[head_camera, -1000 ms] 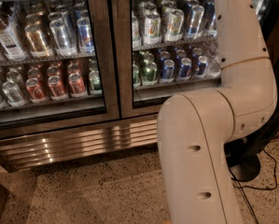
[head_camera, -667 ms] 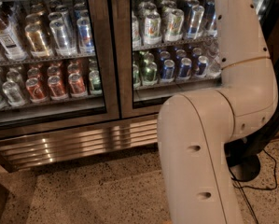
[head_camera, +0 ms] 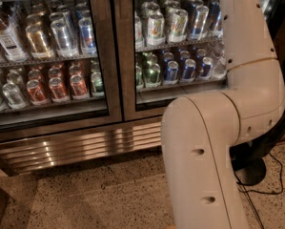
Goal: Open right fridge door
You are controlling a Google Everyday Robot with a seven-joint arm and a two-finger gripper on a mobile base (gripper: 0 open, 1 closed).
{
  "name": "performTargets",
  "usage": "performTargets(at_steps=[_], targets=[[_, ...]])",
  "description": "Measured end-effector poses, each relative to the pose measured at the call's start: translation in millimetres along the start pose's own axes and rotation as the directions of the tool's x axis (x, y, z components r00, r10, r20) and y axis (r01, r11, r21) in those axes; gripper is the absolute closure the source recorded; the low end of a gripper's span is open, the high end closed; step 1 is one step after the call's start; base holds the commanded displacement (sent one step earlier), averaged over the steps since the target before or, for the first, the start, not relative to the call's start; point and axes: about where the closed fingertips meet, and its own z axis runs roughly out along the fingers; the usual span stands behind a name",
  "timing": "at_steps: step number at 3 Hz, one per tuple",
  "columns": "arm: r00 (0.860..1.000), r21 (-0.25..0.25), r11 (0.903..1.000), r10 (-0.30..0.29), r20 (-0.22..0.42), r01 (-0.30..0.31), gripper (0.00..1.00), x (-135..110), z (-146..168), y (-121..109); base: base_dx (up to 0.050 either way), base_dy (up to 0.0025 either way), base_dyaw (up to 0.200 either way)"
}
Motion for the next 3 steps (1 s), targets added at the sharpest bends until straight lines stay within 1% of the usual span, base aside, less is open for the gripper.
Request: performTargets(at_steps=[3], targets=[[1.000,0.002,1.0000,0.000,0.001,0.000,1.00,0.9,-1.0,-0.5,0.000,0.00000,0.000]])
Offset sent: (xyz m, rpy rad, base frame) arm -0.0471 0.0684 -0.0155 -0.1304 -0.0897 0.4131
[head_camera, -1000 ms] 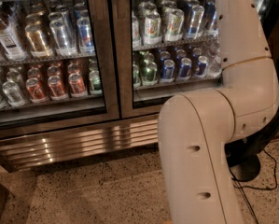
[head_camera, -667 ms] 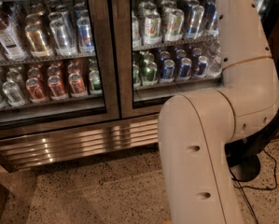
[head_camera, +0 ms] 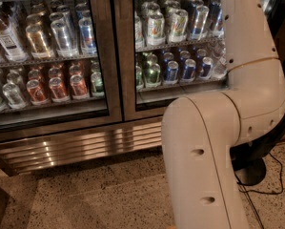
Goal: Open right fridge door
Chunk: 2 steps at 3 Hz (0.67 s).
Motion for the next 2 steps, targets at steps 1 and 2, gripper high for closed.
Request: performTargets(at_steps=[1,2], targets=[[1.000,0.001,1.0000,0.000,0.001,0.000,1.00,0.7,-0.3,-0.5,0.000,0.00000,0.000],[1.000,0.002,1.0000,0.000,0.001,0.000,1.00,0.7,-0.4,-0.7,0.000,0.00000,0.000]])
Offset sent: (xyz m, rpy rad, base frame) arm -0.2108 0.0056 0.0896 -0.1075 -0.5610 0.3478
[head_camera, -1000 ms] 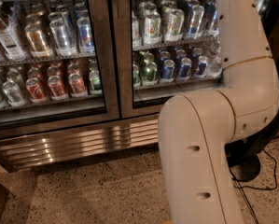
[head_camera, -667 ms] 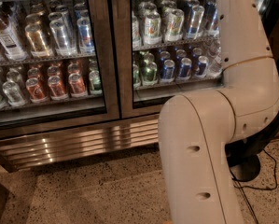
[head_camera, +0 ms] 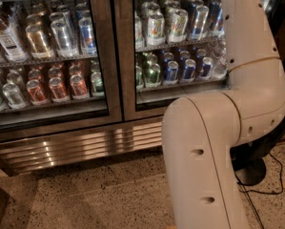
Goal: Open right fridge door
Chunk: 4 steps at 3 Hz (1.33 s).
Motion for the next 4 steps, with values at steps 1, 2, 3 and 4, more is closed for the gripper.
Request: performTargets(at_steps=[1,2,3,4], targets=[[1.000,0.001,1.0000,0.000,0.000,0.000,1.00,0.3,0.0,-0.3,0.000,0.00000,0.000],[1.000,0.001,1.0000,0.000,0.000,0.000,1.00,-1.4,-2.3,-6.5,0.000,0.00000,0.000],[1.000,0.002,1.0000,0.000,0.001,0.000,1.00,0.4,-0.9,-0.5,0.000,0.00000,0.000],[1.000,0.003,1.0000,0.000,0.001,0.000,1.00,0.2,-1.3,-0.7,0.000,0.00000,0.000]])
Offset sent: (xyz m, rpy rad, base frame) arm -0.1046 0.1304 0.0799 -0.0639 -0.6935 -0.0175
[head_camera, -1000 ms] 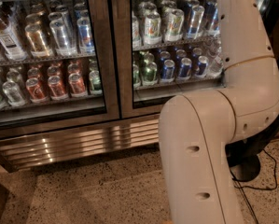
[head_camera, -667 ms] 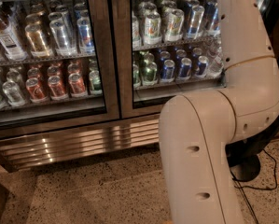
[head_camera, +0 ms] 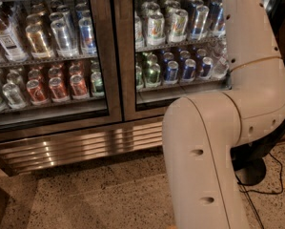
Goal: Open right fridge door
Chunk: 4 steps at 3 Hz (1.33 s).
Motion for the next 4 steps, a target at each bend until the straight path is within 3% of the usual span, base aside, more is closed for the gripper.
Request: performTargets(at_steps=[1,2,4], targets=[[1.000,0.001,1.0000,0.000,0.000,0.000,1.00,0.1,-0.1,-0.2,0.000,0.00000,0.000],[1.000,0.001,1.0000,0.000,0.000,0.000,0.81,-2.0,-2.2,-8.1,0.000,0.00000,0.000],[1.000,0.003,1.0000,0.000,0.001,0.000,0.35,0.9,0.6,-1.4,0.000,0.00000,0.000]])
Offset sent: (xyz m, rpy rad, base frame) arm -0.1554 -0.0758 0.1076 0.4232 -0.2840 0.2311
